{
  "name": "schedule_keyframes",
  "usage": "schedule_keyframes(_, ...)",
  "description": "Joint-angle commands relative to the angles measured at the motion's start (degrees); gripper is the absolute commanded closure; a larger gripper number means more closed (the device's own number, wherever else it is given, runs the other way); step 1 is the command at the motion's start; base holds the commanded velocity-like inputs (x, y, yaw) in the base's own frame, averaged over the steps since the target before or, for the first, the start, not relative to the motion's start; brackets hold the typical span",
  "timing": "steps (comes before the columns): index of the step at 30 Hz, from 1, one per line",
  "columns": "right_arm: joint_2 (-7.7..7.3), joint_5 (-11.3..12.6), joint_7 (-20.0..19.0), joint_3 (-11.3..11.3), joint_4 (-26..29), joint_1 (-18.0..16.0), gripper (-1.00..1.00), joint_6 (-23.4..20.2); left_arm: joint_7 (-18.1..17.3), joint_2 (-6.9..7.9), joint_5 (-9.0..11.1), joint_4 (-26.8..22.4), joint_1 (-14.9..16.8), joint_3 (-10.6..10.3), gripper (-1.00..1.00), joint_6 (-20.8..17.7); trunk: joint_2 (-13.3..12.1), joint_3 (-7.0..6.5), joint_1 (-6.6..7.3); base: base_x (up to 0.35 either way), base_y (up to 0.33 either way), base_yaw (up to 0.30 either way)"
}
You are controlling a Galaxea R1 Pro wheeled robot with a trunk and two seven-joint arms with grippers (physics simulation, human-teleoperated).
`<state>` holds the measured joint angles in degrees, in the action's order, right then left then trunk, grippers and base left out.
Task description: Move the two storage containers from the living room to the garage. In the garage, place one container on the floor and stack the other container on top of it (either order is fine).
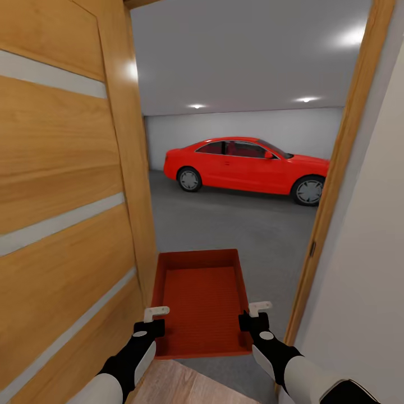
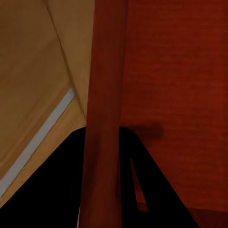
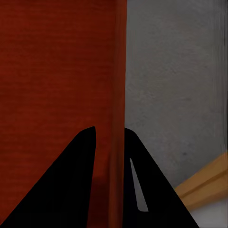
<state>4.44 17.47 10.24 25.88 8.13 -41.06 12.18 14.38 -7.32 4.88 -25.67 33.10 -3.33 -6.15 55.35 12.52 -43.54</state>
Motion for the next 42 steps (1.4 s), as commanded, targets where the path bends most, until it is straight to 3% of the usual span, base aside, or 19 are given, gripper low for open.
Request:
schedule_keyframes(1,0.04,2.7,-0.1,-2.4,0.0,-0.1,1.00,-0.1,3.5,1.43,-0.8,-0.3,0.0,1.6,1.00,0.4,0.1,0.08,-0.03,0.248,0.248,-0.282)
schedule_keyframes(28,0.04,2.7,-0.1,-2.4,0.0,-0.1,1.00,-0.1,3.5,1.43,-0.8,-0.4,0.0,1.6,1.00,0.4,0.1,0.08,-0.03,0.248,0.245,-0.283)
schedule_keyframes(35,0.04,2.7,-0.1,-2.4,0.0,-0.1,1.00,-0.1,3.5,1.43,-0.8,-0.4,0.0,1.6,1.00,0.4,0.1,0.08,-0.03,0.076,0.061,-0.262)
schedule_keyframes(42,0.04,2.7,-0.1,-2.4,0.0,-0.1,1.00,-0.1,3.5,1.41,-0.8,-0.5,0.0,1.7,1.00,0.4,0.1,0.08,-0.03,0.049,0.002,-0.038)
